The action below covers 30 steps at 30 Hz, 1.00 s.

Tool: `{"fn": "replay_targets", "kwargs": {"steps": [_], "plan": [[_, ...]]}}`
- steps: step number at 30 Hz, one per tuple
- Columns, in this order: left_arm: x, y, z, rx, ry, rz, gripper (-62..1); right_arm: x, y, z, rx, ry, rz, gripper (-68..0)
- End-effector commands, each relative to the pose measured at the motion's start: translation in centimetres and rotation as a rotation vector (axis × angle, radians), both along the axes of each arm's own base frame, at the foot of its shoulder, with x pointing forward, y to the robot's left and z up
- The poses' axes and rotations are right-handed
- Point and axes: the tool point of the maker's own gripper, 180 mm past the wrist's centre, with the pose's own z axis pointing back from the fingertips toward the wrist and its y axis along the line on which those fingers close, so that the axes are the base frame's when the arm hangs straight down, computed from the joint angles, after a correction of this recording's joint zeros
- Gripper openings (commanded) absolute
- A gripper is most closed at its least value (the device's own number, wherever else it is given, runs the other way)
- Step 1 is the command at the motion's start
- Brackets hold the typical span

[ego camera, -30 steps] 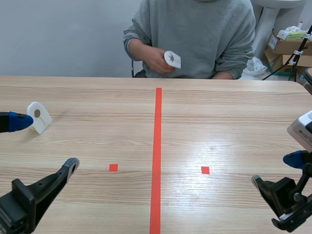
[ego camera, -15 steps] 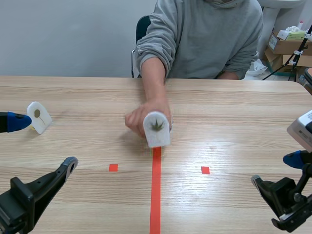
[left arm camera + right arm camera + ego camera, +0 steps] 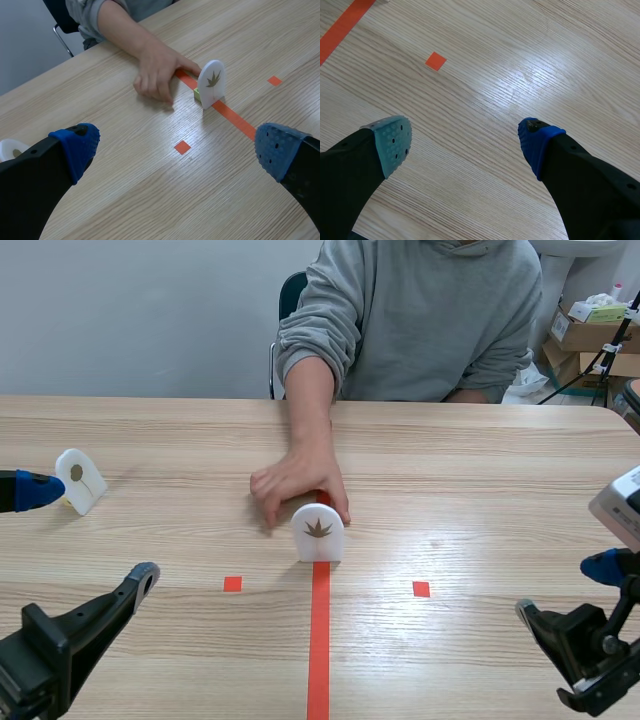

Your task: Do the leaf sorting experiment

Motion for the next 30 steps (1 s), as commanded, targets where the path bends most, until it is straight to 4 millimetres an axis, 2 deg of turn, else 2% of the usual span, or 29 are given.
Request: {"fn": "replay_targets", "kwargs": {"steps": [1, 30], "plan": [[0.02, -0.28, 0.35, -0.018, -0.01, -0.002, 1.4, 0.64, 0.04, 0.92, 0.008, -0.033, 0.005, -23.4], [0.02, -0.25, 0.31, -0.018, -0.009, -0.001, 1.4, 0.73, 0.13, 1.08, 0.014, -0.042, 0.007, -23.4]]}}
